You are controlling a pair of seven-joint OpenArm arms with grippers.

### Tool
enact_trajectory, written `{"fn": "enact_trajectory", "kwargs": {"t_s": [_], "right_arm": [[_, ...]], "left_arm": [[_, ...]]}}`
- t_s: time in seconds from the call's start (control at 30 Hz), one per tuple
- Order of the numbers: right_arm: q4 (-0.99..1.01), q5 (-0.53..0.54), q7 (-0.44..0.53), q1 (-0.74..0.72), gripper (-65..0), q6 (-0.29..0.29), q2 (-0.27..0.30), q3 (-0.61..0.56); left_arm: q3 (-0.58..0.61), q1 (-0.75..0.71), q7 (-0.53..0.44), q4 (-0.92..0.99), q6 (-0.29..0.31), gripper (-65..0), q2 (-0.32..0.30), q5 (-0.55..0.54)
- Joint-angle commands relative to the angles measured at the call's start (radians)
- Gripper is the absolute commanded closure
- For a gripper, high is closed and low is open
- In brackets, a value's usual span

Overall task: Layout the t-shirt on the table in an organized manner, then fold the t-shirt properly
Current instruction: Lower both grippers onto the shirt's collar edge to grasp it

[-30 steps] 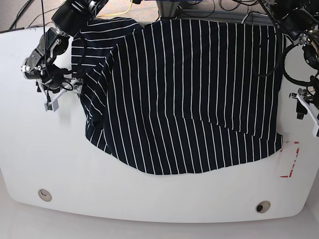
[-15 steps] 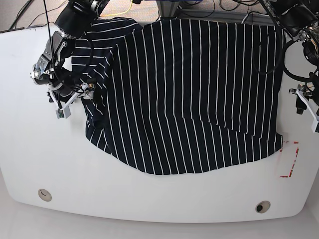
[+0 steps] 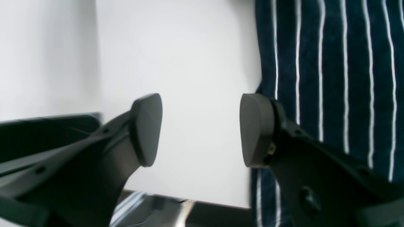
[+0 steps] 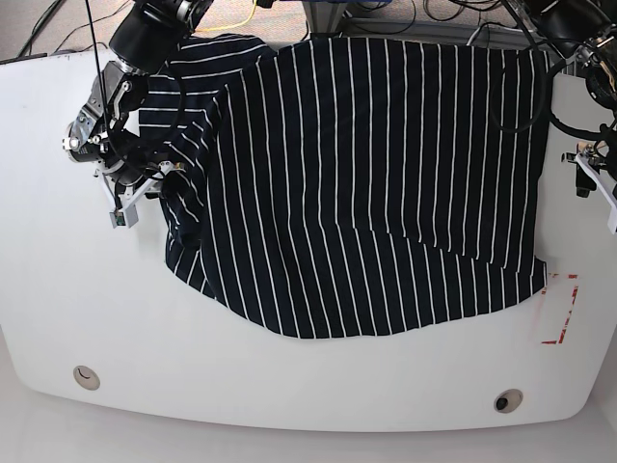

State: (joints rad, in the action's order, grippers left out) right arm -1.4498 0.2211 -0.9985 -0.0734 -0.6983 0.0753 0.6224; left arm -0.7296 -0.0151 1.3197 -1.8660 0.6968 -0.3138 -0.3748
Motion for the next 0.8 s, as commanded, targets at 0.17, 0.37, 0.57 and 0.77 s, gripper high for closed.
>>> {"fn": "enact_trajectory", "kwargs": {"t_s": [0.17,0.37,0.57,0.77], "right_arm": [[-0.004,-0.009,-0.023,-0.004,-4.6,0.000,0.004,-0.060],[-0.004,-0.012,-0.023,-0.004,-4.1,0.000,0.004,-0.062],[-0.004,-0.013,-0.023,-0.004,-4.3,0.000,0.002,-0.062],[-0.004,-0.015,-0.023,-0.004,-4.3,0.000,0.002,-0.062]], "left_arm": [[0.035,-0.030,-0.144,0.162,0.001,-36.4,-0.020,-0.011],[0.087,-0.084,-0.257,0.236,0.001,-36.4,-0.020,-0.011],[0.115,-0.096,-0.309,0.320,0.001,-36.4,-0.017,-0.014],[0.114,-0.096,-0.348,0.398,0.001,-36.4,-0.015,-0.011]]}}
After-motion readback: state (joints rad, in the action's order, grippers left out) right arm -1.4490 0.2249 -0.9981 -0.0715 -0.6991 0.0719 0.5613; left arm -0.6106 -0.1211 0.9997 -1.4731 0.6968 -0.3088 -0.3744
